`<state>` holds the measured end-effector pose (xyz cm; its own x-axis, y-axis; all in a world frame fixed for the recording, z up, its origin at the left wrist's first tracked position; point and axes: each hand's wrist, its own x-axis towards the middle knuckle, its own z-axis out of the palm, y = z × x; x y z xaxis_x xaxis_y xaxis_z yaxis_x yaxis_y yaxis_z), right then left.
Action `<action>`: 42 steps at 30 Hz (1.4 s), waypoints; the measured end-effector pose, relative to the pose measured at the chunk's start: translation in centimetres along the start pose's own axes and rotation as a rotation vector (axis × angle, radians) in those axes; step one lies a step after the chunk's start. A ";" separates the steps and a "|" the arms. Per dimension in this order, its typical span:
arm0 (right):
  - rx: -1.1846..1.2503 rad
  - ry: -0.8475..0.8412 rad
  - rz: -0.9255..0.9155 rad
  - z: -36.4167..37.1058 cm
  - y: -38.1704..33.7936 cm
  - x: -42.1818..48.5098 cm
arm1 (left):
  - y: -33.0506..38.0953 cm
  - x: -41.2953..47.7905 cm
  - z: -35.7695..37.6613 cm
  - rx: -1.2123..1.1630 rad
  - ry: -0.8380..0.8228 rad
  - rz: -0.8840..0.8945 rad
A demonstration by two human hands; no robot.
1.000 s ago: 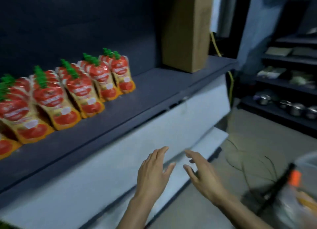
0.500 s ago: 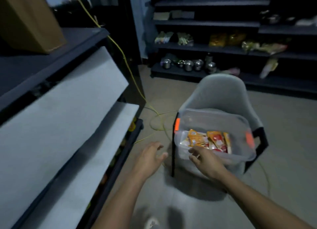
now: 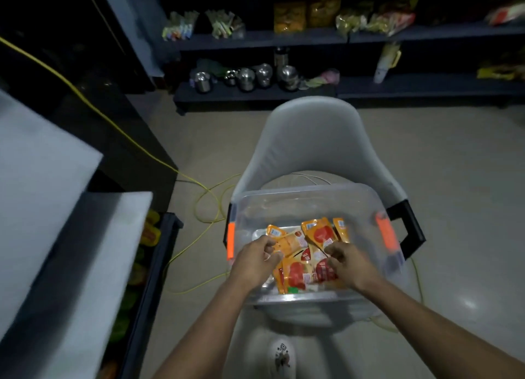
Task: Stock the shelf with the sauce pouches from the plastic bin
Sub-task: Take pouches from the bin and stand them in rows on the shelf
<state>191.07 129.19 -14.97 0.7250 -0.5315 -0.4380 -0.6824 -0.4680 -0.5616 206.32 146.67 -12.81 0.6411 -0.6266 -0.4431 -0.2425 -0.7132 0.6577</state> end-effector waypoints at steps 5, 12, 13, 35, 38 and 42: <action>-0.427 -0.086 -0.139 1.7 2.0 7.0 | -2.2 8.3 4.1 0.068 -0.089 -0.021; -0.866 -0.204 -0.272 4.0 3.6 14.3 | -5.6 14.8 9.5 0.366 -0.127 0.008; -0.911 -0.221 -0.279 4.2 4.0 15.0 | -6.1 15.3 10.1 0.422 -0.128 0.016; -1.186 -0.230 -0.394 0.2 -0.2 11.5 | -4.2 9.4 5.8 0.197 -0.183 -0.291; -0.999 -0.095 -0.393 -2.4 -1.9 8.0 | -2.2 6.3 4.2 -0.084 -0.117 -0.291; -0.568 0.208 -0.305 -5.0 -3.8 1.9 | 0.4 0.3 1.8 -0.582 0.042 -0.270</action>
<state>194.55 126.40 -10.15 0.8986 -0.4149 -0.1427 -0.4345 -0.8869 -0.1572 205.06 145.58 -13.77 0.6553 -0.4273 -0.6229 0.3586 -0.5497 0.7545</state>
